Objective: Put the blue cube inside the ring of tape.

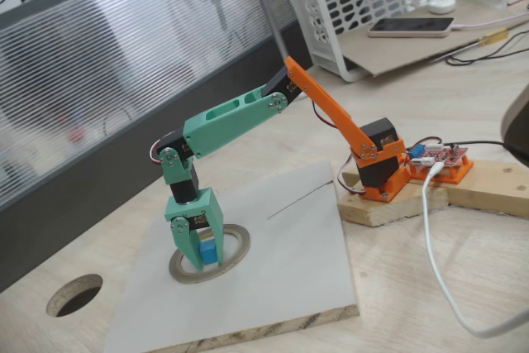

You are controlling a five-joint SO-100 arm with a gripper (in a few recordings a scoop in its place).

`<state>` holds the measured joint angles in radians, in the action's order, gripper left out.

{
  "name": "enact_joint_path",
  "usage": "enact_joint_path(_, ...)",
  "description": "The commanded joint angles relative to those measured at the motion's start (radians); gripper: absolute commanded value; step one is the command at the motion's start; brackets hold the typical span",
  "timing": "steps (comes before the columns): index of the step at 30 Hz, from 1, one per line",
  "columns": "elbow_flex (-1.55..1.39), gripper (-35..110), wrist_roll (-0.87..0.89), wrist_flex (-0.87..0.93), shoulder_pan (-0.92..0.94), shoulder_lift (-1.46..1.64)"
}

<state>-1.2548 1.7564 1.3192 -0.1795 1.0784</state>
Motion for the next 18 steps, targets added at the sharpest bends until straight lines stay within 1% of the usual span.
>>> enact_joint_path(1,-0.012,19,0.009,0.018,-0.005,0.029)
enact_joint_path(4,-0.021,24,0.009,0.023,-0.005,0.029)
enact_joint_path(6,-0.011,26,0.009,0.064,-0.005,0.029)
enact_joint_path(9,-0.009,26,0.009,0.117,-0.005,0.029)
enact_joint_path(18,-0.008,26,0.009,0.129,-0.005,0.031)
